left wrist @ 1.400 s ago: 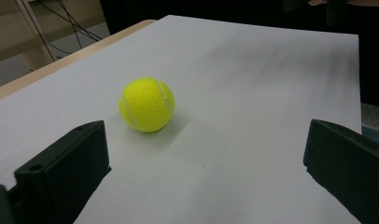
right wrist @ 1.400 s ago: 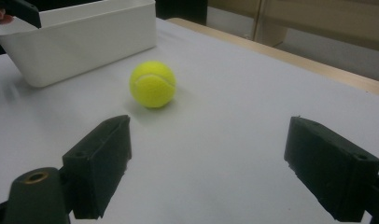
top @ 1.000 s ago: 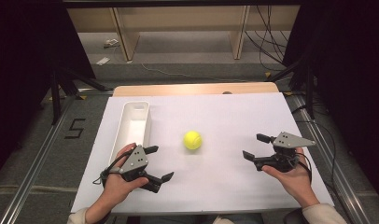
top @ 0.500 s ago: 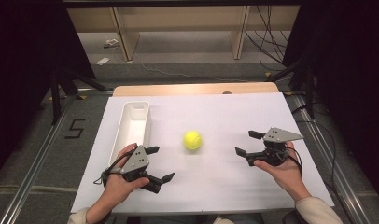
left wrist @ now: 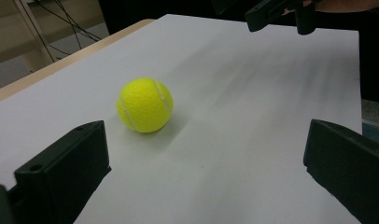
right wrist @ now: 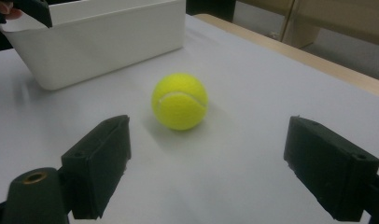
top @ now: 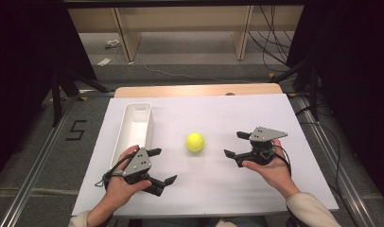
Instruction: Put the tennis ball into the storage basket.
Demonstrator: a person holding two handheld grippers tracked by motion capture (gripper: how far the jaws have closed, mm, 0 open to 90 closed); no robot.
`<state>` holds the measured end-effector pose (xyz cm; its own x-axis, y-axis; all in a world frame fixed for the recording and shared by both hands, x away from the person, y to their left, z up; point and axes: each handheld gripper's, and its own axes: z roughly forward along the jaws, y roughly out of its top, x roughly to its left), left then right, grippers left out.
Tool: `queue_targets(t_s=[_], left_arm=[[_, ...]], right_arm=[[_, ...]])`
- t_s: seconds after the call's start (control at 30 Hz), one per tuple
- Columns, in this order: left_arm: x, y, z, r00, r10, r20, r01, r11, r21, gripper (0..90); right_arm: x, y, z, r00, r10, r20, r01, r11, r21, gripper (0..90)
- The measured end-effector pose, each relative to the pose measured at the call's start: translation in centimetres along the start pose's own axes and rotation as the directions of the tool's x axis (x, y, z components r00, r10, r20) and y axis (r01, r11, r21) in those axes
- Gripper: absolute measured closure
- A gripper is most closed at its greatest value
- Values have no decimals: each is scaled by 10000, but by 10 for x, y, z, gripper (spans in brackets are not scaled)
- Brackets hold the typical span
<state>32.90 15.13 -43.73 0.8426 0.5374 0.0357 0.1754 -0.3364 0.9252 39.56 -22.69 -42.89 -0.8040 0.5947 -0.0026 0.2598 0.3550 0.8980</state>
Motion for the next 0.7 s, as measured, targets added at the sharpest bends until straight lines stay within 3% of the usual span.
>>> queue_targets(t_s=[0.7], left_arm=[[0, 0, 0, 10000, 9, 29, -9, 10000, 40, 0]], right_arm=[[5, 6, 20, 9999, 31, -170, -28, 9999, 127, 154]])
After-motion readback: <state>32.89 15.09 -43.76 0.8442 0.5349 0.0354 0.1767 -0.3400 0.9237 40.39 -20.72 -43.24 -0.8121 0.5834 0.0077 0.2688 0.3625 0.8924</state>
